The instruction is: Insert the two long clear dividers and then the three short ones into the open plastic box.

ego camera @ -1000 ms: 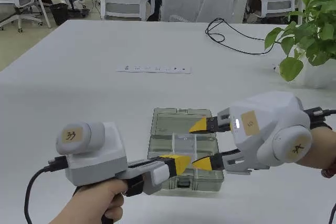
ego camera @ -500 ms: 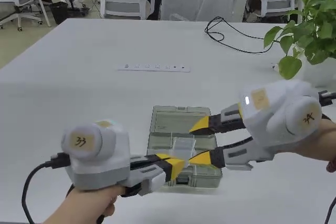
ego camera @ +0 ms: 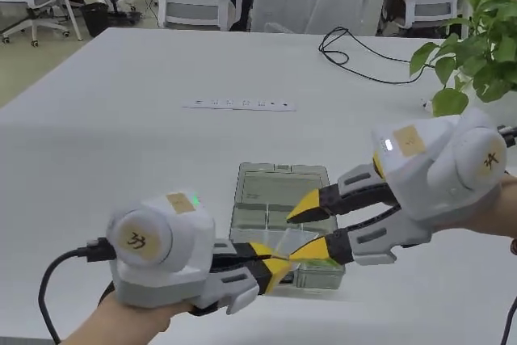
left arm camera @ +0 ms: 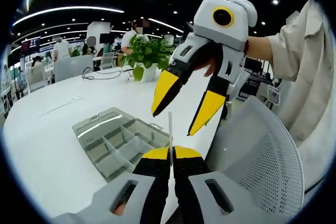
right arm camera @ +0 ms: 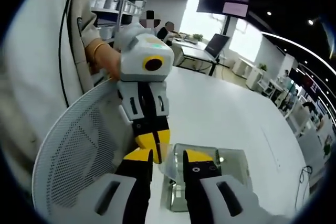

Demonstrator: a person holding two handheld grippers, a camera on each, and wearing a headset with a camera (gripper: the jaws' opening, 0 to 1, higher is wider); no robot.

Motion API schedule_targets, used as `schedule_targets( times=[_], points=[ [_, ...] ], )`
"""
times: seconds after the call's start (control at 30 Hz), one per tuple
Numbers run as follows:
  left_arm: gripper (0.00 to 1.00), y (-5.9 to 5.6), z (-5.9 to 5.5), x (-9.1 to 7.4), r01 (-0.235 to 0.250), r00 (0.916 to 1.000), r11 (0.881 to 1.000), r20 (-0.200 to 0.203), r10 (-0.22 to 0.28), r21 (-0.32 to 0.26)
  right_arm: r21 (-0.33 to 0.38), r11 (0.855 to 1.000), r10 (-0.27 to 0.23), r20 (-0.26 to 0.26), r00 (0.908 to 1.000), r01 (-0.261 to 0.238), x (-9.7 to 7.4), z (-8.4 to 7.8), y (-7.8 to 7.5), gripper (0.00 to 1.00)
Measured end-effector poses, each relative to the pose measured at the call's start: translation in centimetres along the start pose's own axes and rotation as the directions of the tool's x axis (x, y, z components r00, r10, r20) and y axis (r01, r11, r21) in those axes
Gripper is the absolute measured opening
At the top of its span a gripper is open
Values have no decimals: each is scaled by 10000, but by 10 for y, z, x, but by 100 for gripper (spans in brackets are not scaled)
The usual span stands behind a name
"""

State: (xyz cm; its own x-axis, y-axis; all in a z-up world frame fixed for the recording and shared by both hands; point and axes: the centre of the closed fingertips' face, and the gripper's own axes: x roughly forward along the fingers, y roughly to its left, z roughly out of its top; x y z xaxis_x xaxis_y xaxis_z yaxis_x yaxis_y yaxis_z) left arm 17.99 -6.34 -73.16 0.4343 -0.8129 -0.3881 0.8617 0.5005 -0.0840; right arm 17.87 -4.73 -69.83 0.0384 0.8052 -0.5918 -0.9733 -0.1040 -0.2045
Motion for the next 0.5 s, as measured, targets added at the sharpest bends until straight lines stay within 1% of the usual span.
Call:
schedule_targets(
  times=[0.03, 0.07, 0.17, 0.2, 0.23, 0.33, 0.37, 0.5],
  points=[
    [0, -1, 0, 0, 19, 10000, 9999, -59, -18, 150, 10, 10000, 44, -13, 10000, -44, 0, 0, 1, 23],
    [0, -2, -1, -1, 74, 9999, 9993, -143, -69, 353, 16, 9998, 221, -22, 9998, -221, 1, 0, 3, 22],
    [0, -4, -2, -1, 214, 9996, 9982, -183, -204, 567, 1, 9986, 522, -53, 9986, -522, 2, -1, 8, 19],
    [0, -5, -3, -1, 253, 9995, 9977, -228, -239, 625, -3, 9976, 692, -105, 9975, -692, 2, -1, 11, 18],
    [0, -5, -4, -1, 292, 9993, 9972, -261, -274, 694, 5, 9974, 719, -109, 9974, -719, 3, -2, 12, 17],
    [0, -8, -6, -1, 467, 9985, 9943, -344, -436, 962, -8, 9948, 1019, -162, 9947, -1020, 4, -3, 17, 15],
    [0, -10, -7, -1, 580, 9977, 9916, -422, -534, 1155, 15, 9942, 1078, -156, 9941, -1078, 4, -3, 19, 15],
    [0, -16, -7, 0, 894, 9956, 9867, -398, -848, 1360, -19, 9912, 1321, -204, 9910, -1322, 6, -4, 23, 11]
  ],
)
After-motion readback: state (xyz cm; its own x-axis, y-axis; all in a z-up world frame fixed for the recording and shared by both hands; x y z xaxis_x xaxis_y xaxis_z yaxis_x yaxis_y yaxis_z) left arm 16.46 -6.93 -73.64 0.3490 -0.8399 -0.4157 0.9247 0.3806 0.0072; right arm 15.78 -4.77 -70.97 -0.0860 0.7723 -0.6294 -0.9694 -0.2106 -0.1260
